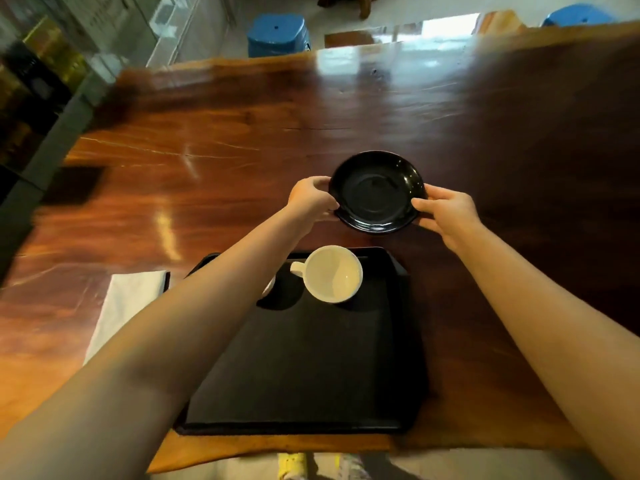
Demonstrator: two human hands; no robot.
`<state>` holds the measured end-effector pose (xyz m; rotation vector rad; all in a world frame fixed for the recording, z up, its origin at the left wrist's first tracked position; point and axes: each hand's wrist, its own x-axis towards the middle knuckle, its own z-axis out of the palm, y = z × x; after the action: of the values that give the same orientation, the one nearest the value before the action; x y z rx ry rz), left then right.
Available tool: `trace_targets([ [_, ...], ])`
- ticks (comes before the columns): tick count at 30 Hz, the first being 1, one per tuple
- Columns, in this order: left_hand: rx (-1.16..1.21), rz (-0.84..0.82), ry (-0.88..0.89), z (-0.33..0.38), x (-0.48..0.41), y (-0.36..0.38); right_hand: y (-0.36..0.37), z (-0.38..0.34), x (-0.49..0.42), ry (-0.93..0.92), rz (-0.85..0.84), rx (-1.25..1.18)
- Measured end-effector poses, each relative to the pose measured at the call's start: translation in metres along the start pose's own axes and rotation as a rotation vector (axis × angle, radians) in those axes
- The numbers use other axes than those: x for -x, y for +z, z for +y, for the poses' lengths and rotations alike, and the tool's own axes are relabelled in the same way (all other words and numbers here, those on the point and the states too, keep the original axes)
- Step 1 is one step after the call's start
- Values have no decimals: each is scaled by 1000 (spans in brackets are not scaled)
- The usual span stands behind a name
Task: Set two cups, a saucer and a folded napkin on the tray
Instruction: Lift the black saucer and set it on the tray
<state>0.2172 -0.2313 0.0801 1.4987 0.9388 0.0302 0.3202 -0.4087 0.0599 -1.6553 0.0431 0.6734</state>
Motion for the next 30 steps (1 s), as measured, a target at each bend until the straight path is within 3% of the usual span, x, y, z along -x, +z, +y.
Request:
trace_targets([
  [4,-40,3,136,-9,52,-21,-2,-5,58,-40,-18,-32],
  [10,79,-40,174,-81,122,-50,9,43,137,14,-11,-33],
  [20,73,-31,-107,-201,170,-78,42,145,203,235,10,37],
  [30,-22,1,-221,-238,150,-62,47,173,184,315,45,128],
])
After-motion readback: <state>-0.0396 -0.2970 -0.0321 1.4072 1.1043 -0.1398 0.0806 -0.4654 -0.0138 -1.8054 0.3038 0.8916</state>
